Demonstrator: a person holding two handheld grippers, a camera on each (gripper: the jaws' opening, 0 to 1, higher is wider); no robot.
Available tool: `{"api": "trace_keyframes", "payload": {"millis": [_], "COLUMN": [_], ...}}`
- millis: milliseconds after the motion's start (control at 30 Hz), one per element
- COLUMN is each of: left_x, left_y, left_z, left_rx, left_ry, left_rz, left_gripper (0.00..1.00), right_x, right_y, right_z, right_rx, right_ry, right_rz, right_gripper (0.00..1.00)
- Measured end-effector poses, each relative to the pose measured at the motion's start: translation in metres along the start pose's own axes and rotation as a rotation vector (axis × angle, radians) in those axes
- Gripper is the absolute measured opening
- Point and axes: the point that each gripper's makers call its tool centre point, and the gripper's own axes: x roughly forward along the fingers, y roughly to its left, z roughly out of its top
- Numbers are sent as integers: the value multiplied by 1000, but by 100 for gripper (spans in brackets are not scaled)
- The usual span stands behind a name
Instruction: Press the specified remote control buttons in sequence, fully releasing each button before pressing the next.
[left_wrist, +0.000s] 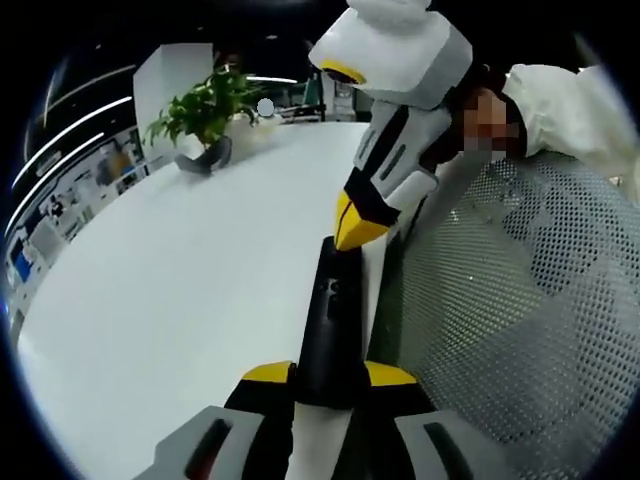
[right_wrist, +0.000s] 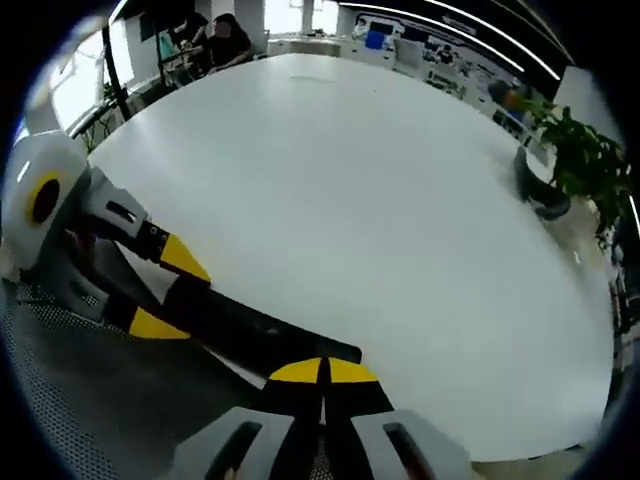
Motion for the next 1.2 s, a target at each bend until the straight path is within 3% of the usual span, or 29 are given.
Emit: {"api": "trace_keyframes", "payload": {"millis": [67, 200, 333, 433, 567, 600, 733, 867, 1000, 1200], "left_x": [0, -1, -2, -2, -1, -1, -1, -2, -2, -2], "left_y": [0, -1, -3, -5, -3, -3, -3, -3, -3, -4], "left_z": [0, 0, -1, -3, -3, -3, -3, -3, -3, -4], "left_rx": [-1, 1, 21, 69, 72, 72, 70, 68, 73, 96], "left_ry": [-3, -7, 0, 12, 17, 19, 20, 18, 17, 19], "left_rz": [3, 9, 0, 5, 6, 6, 8, 3, 3, 9], "left_gripper": [25, 25, 24, 24, 24, 24, 24, 24, 24, 24], "right_x": [0, 0, -2, -5, -9, -9, -6, -5, 1, -1], "right_y": [-1, -1, -5, -4, 0, 4, 2, 10, 16, 15], "right_z": [2, 3, 2, 7, 14, 14, 9, 10, 2, 4], "right_rx": [34, 209, 211, 237, 256, 281, 261, 287, 258, 244], "right_ry": [-39, -55, -47, -73, -117, -108, -80, -63, -15, -34], "right_rz": [4, 51, 51, 62, 91, 118, 92, 142, 149, 136], "right_gripper": [0, 0, 0, 0, 0, 0, 0, 0, 0, 0]}}
